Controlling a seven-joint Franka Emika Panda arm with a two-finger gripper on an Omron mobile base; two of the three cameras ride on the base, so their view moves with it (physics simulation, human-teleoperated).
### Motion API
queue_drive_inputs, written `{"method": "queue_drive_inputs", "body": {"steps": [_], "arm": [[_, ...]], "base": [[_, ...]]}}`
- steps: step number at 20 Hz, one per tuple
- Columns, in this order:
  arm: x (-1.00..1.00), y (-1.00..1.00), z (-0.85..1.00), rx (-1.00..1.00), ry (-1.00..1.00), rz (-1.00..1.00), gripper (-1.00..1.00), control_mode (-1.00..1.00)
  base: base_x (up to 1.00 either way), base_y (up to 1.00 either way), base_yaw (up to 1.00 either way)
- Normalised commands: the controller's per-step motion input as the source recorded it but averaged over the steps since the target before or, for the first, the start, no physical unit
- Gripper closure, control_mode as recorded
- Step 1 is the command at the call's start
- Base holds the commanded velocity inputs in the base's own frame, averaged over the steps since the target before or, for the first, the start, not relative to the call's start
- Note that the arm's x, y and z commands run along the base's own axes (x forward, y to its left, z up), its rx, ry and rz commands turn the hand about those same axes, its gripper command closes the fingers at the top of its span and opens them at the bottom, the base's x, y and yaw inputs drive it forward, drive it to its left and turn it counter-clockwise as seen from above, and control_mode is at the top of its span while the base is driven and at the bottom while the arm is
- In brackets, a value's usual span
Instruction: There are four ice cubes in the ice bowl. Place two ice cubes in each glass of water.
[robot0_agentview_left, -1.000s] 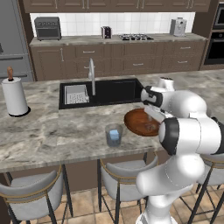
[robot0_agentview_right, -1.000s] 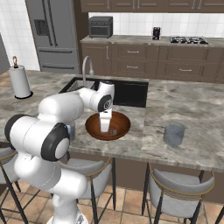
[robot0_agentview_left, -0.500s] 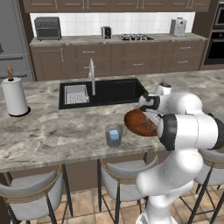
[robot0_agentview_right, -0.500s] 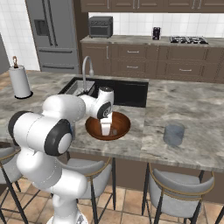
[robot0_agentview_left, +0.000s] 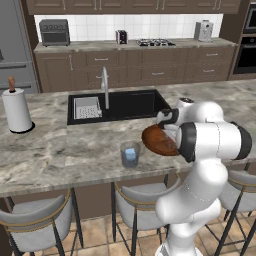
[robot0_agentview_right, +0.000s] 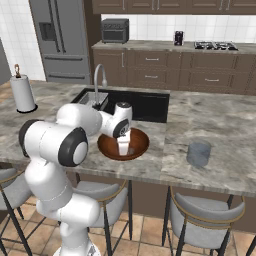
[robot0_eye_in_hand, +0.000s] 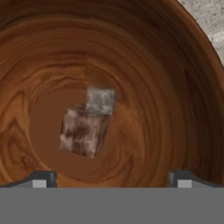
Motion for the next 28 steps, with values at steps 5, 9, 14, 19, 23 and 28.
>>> {"method": "queue_drive_inputs", "body": {"steps": [5, 9, 14, 19, 23, 28], "arm": [[0.09, -0.19, -0.12, 0.0, 0.0, 0.0, -1.0, -1.0], [0.21, -0.01, -0.13, 0.0, 0.0, 0.0, -1.0, -1.0], [0.29, 0.0, -0.22, -0.04, 0.0, 0.0, -1.0, -1.0], [0.17, 0.0, -0.27, -0.05, 0.0, 0.0, -1.0, -1.0], [0.11, 0.0, -0.23, -0.05, 0.0, 0.0, -1.0, -1.0], [0.1, 0.0, -0.18, -0.04, -0.01, 0.0, -1.0, -1.0]], "base": [[0.0, 0.0, 0.0], [0.0, 0.0, 0.0], [0.0, 0.0, 0.0], [0.0, 0.0, 0.0], [0.0, 0.0, 0.0], [0.0, 0.0, 0.0]]}}
